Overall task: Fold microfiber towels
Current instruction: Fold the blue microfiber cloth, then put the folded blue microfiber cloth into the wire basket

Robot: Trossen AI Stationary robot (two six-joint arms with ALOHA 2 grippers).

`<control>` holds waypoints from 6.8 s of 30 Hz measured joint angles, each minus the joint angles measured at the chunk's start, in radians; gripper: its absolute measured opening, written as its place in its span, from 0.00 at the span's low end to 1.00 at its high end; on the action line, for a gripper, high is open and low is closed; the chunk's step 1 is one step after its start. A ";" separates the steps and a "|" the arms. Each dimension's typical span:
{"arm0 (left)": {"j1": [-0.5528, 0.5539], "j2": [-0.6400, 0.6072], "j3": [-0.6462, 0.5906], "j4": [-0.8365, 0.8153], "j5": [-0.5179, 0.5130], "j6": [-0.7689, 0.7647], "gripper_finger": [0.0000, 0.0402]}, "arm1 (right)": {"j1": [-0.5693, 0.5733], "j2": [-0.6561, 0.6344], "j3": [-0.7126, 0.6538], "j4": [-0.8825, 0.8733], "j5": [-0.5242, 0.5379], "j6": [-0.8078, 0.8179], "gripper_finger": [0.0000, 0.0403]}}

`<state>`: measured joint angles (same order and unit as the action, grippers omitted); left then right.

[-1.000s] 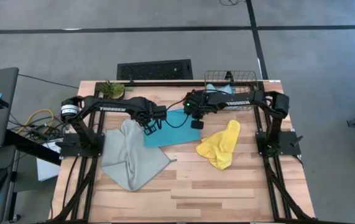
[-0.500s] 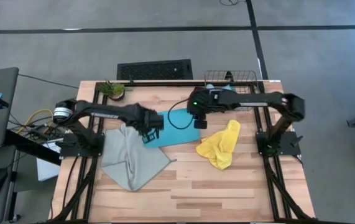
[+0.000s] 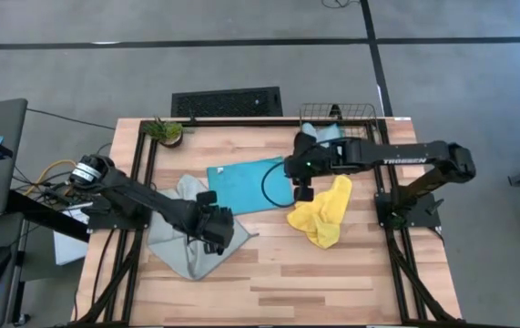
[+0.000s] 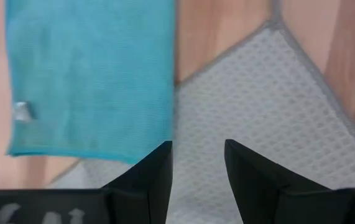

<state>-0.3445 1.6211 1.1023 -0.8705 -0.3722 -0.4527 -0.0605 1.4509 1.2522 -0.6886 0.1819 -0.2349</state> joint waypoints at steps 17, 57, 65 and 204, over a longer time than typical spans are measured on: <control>0.044 0.000 -0.227 0.191 -0.088 -0.015 0.35 | 0.034 0.011 -0.001 -0.003 0.003 0.028 0.41; 0.178 -0.001 -0.279 0.276 0.130 0.038 0.13 | 0.032 0.011 -0.001 0.000 0.003 0.053 0.39; 0.186 -0.058 -0.274 0.195 0.154 -0.004 0.02 | 0.032 0.011 -0.001 -0.003 0.003 0.053 0.38; 0.579 0.229 0.237 0.088 0.550 -0.201 0.35 | 0.019 -0.229 -0.001 -0.339 0.081 0.210 0.34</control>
<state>0.2347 1.8499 1.3392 -0.7824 0.1781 -0.6540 -0.0418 1.2224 1.2514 -1.0279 0.2634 -0.0254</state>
